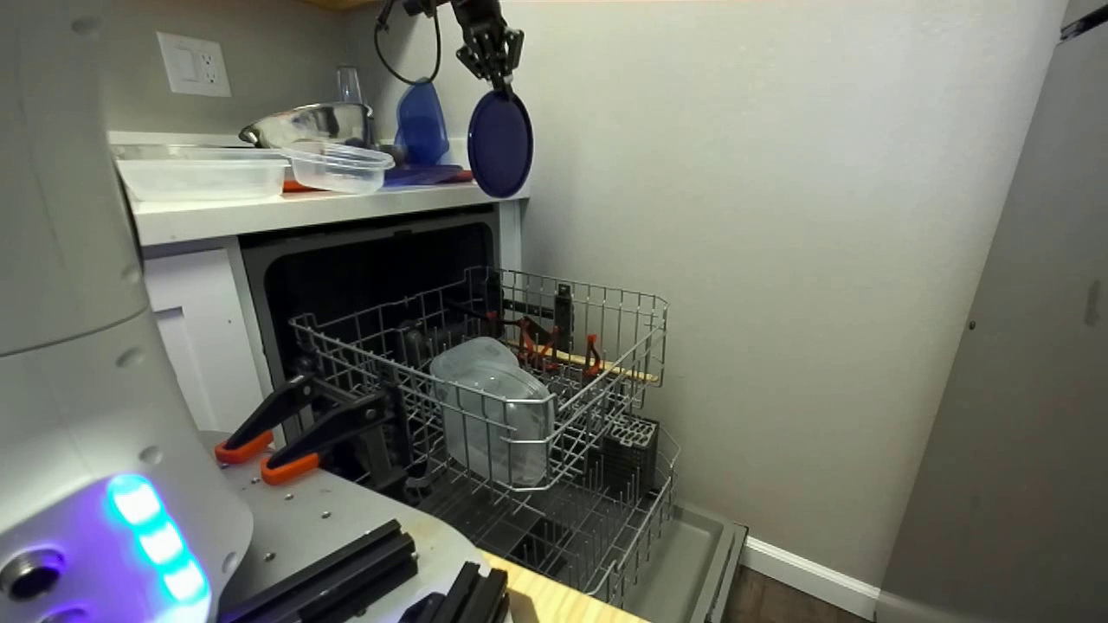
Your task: Put the purple lid in the dishwasher
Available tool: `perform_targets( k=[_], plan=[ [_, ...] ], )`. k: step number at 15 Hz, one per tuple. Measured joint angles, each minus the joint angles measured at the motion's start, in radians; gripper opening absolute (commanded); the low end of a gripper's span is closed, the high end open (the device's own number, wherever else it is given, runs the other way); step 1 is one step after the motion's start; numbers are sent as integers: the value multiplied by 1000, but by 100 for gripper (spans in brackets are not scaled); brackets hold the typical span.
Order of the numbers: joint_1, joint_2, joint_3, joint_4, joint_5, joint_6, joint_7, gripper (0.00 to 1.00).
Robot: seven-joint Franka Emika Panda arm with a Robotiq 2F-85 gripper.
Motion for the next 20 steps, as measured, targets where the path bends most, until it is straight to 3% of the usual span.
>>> perform_targets(
  k=[5,9,16,20],
  plan=[
    [-6,81,17,-46,130,-155,-2,7],
    [-10,155,33,-41,235,-204,-14,7],
    [-17,260,58,7,338,-174,-113,7],
    [-15,314,61,42,337,-89,-152,7]
  ],
)
